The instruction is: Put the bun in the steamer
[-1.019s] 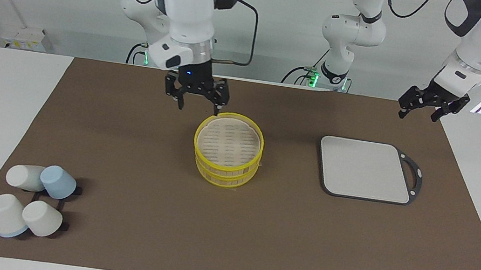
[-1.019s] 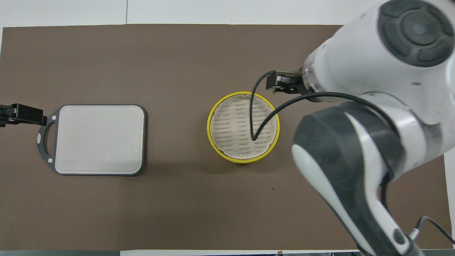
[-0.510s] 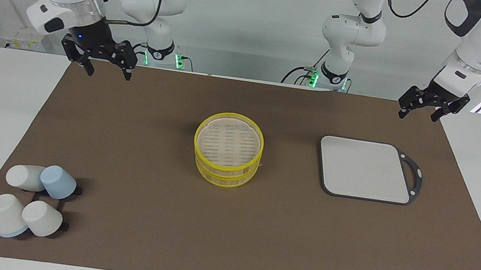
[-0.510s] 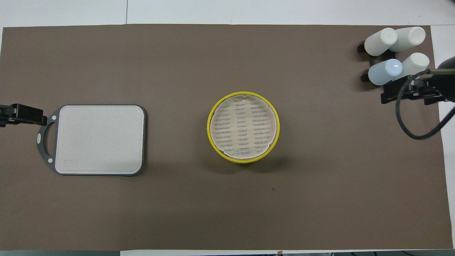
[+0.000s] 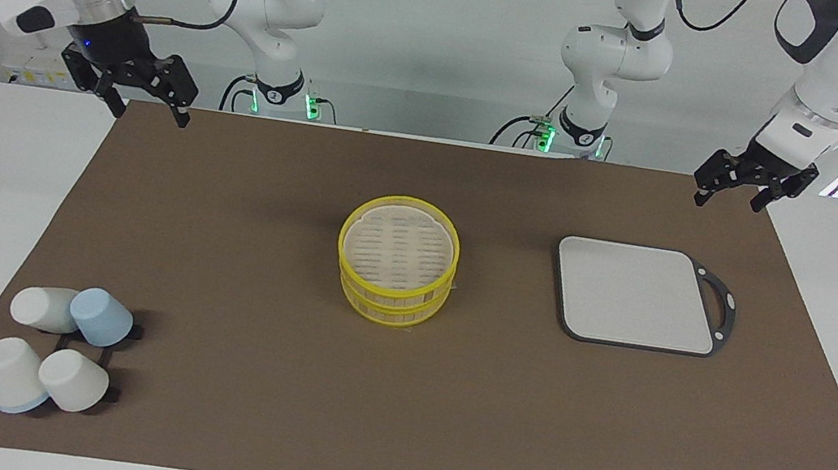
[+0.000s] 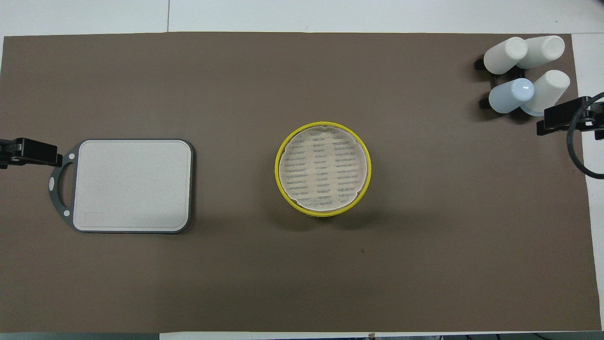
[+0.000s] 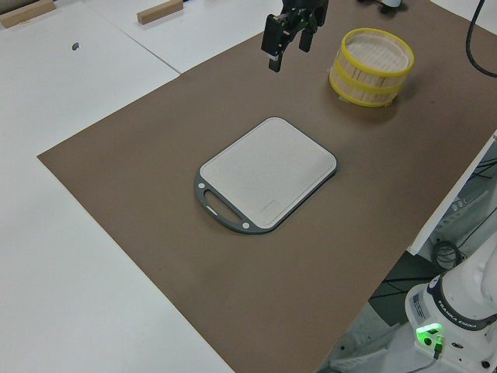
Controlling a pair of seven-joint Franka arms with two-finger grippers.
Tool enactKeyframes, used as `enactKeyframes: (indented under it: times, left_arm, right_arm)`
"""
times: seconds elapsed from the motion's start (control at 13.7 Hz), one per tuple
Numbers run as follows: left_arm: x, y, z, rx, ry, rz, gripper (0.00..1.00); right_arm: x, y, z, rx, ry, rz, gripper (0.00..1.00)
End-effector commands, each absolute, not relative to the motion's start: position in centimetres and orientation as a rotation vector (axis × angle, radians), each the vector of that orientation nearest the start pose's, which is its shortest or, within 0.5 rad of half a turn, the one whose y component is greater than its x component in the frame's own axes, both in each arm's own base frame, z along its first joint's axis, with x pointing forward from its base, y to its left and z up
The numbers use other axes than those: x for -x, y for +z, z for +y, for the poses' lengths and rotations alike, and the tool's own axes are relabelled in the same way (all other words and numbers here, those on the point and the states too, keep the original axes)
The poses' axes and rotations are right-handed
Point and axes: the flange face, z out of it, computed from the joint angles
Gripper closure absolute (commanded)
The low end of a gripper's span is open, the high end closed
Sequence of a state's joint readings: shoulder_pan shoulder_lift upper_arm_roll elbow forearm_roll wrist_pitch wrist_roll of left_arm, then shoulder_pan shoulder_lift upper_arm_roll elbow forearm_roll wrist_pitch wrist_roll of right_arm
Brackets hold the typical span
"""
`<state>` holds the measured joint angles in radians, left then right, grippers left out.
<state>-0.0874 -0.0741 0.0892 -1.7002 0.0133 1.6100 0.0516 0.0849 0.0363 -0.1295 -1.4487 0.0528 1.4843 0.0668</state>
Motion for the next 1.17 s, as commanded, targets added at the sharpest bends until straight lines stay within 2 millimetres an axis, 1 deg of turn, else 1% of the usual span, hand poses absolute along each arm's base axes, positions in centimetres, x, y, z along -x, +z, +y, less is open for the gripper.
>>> enactKeyframes:
  times: [0.0, 0.07, 0.15, 0.36, 0.44, 0.58, 0.73, 0.8, 0.95, 1.09]
  left_arm:
    - [-52.9, 60.8, 0.6, 3.144, 0.024, 0.076, 0.0]
    - [-53.0, 60.8, 0.6, 3.142, 0.022, 0.076, 0.0]
    - [-53.0, 60.8, 0.6, 3.144, 0.022, 0.076, 0.0]
    - [-52.9, 60.8, 0.6, 3.144, 0.024, 0.076, 0.0]
    - [-53.0, 60.8, 0.6, 3.142, 0.022, 0.076, 0.0]
    - [-53.0, 60.8, 0.6, 3.142, 0.022, 0.076, 0.0]
    - [-53.0, 60.8, 0.6, 3.142, 0.022, 0.076, 0.0]
    - [-53.0, 60.8, 0.6, 3.144, 0.022, 0.076, 0.0]
    - [-52.9, 60.8, 0.6, 3.144, 0.024, 0.076, 0.0]
    - [-53.0, 60.8, 0.6, 3.142, 0.022, 0.076, 0.0]
  right_arm:
    - [-55.2, 65.7, -1.8, 3.116, -0.009, 0.126, 0.0]
    - [-55.2, 65.4, -1.9, 3.159, 0.014, 0.119, 0.0]
    - [-55.4, 66.4, -1.8, 3.184, -0.015, 0.108, 0.0]
    - [-55.6, 67.0, -0.3, 3.174, -0.04, 0.064, 0.0]
    - [-55.6, 67.1, -0.6, 3.167, -0.052, 0.077, 0.0]
    - [-55.6, 66.9, -0.2, 3.15, -0.046, 0.071, 0.0]
    - [-55.5, 66.8, -0.4, 3.145, -0.02, 0.08, 0.0]
    - [-55.5, 66.7, -1.4, 3.134, 0.002, 0.11, 0.0]
    - [-55.8, 67.2, -1.4, 3.141, -0.051, 0.105, 0.0]
    - [-55.7, 67.2, -1.3, 3.141, -0.049, 0.1, 0.0]
